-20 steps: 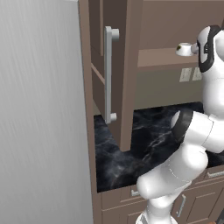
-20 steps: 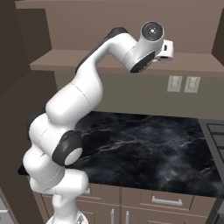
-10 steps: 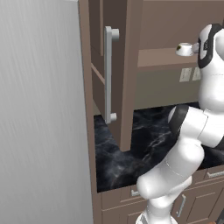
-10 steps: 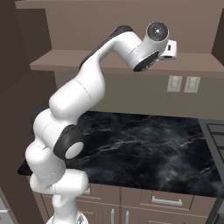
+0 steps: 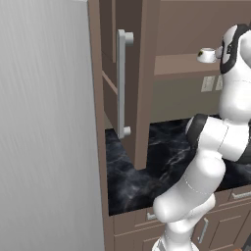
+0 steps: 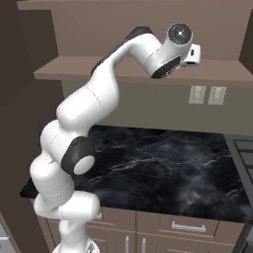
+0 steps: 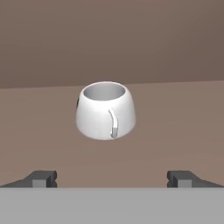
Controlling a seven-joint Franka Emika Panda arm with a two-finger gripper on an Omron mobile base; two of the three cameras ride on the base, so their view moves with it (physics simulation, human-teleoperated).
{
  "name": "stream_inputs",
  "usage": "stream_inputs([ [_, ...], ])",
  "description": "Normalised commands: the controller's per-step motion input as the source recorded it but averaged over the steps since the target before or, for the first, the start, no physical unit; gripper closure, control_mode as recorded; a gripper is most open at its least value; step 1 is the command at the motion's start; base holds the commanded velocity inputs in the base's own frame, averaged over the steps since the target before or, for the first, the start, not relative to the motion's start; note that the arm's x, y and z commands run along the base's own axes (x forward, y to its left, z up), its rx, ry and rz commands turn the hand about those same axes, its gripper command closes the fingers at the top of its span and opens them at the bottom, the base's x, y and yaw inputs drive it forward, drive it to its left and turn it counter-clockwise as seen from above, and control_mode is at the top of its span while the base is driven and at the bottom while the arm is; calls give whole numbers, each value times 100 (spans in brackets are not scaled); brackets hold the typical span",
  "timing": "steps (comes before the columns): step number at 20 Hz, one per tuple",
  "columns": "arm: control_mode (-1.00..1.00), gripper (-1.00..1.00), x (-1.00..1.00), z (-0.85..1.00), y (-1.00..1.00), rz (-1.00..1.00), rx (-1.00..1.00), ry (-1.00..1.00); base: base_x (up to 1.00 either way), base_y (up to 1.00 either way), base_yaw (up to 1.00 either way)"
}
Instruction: Open the cabinet directly in front. Then move the beer and the mug to the dining counter with the candle on it.
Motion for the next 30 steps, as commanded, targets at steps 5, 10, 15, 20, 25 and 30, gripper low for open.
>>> stream_inputs([
  [5, -100, -100, 7, -3, 0, 0, 0, 0, 0, 0, 0],
  [10, -100, -100, 7, -4, 0, 0, 0, 0, 0, 0, 0],
  [15, -100, -100, 8, -6, 0, 0, 0, 0, 0, 0, 0],
  [20, -100, -100, 11, -5, 0, 0, 0, 0, 0, 0, 0],
  [25, -100, -100, 14, -4, 0, 0, 0, 0, 0, 0, 0],
  [30, -100, -100, 20, -3, 0, 0, 0, 1, 0, 0, 0],
])
